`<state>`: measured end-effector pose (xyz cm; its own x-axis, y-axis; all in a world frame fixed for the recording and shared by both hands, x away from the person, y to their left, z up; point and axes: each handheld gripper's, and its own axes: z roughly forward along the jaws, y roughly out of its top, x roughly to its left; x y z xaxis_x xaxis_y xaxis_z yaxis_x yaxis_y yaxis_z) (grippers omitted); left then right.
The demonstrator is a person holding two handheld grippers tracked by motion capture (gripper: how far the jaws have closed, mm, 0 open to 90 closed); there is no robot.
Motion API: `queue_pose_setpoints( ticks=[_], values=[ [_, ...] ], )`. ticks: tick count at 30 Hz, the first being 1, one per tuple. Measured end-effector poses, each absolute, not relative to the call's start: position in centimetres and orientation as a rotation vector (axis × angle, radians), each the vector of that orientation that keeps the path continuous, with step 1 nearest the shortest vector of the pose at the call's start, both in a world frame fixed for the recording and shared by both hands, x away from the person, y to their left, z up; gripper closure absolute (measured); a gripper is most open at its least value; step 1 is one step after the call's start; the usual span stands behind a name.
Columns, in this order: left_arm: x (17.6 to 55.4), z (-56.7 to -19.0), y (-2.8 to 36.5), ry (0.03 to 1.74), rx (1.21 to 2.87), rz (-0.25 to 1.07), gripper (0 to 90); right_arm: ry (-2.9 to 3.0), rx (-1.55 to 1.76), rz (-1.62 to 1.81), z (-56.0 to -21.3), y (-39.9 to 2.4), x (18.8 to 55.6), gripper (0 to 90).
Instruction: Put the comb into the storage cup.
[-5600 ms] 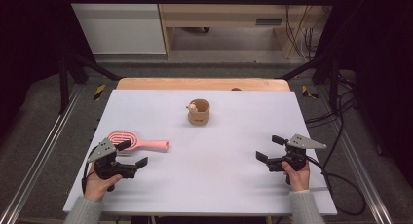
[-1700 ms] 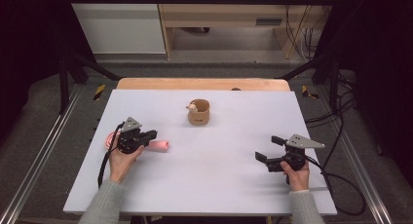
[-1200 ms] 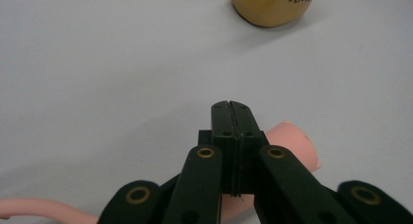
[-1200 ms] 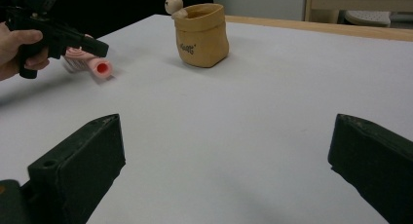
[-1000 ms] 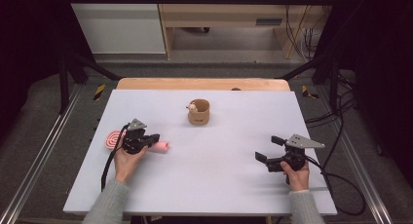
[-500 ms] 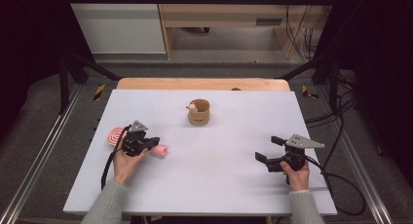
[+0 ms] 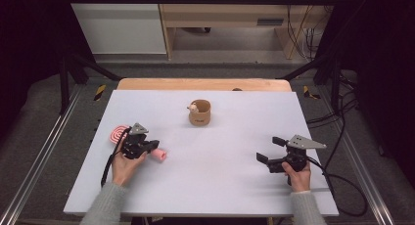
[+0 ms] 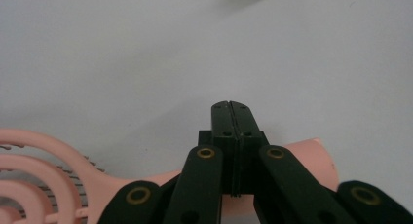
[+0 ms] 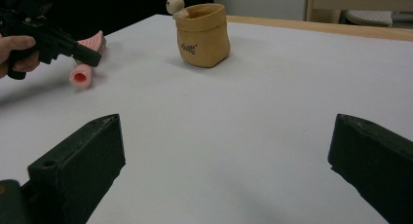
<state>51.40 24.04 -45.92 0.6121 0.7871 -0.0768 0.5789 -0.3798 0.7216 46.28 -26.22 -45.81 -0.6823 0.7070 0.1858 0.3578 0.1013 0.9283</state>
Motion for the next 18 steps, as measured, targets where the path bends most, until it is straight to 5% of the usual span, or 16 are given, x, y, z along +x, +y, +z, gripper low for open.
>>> queue_pose_setpoints(
  ticks=[18],
  values=[
    [50.1, -45.6, 24.7, 1.057, 2.163, 0.358, 89.8, 2.078, 1.051, 1.606, -45.8, -26.2, 46.3, 0.4]
  ],
)
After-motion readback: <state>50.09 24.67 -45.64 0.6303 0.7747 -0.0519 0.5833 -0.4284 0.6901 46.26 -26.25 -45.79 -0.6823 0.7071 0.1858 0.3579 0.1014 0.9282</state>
